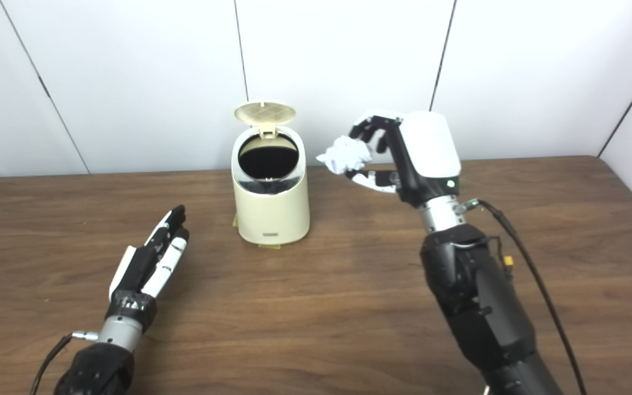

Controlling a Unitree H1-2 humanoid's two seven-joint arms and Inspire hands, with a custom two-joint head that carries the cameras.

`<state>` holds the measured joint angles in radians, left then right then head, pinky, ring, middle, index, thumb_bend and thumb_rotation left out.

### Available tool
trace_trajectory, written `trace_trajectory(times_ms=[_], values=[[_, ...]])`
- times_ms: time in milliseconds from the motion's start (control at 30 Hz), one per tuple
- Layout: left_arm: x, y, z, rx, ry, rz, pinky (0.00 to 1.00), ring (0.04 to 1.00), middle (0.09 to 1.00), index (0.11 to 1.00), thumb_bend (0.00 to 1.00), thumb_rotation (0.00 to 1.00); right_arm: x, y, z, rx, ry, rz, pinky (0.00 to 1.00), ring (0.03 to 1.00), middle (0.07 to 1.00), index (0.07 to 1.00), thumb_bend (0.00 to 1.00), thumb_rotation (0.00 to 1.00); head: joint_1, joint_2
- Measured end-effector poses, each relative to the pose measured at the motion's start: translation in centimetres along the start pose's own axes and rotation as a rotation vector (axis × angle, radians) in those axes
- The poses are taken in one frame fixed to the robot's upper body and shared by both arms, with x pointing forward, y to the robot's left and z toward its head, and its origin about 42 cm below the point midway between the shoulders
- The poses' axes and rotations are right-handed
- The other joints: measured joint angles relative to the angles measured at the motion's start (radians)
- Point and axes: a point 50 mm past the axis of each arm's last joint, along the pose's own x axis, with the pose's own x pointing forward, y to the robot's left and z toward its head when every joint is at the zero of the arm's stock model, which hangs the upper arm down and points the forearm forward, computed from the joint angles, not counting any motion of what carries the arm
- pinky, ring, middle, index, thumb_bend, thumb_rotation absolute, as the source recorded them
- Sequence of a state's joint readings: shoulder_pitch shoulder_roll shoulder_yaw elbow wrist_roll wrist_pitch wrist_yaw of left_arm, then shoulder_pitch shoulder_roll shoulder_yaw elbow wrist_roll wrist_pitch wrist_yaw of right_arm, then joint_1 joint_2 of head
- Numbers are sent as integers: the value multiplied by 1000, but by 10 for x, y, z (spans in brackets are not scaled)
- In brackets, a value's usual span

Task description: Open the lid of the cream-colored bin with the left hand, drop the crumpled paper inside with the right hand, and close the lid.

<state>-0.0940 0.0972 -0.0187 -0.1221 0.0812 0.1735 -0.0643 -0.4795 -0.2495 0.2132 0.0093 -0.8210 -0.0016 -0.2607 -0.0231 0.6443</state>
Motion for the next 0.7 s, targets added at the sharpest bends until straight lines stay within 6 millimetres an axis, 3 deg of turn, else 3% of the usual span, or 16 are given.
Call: trace_trajectory(times_ms=[200, 700], values=[[1, -1, -9, 2, 4, 1, 1000, 1000, 976, 1000, 417, 709, 18, 17, 12, 60, -1, -13, 296, 400, 524, 521, 493, 0, 18, -9], [1, -3, -9, 7, 2, 0, 1000, 992, 966, 1000, 423, 714, 51, 65, 35, 94, -35, 52, 321, 404, 513, 496, 498, 0, 52, -14]])
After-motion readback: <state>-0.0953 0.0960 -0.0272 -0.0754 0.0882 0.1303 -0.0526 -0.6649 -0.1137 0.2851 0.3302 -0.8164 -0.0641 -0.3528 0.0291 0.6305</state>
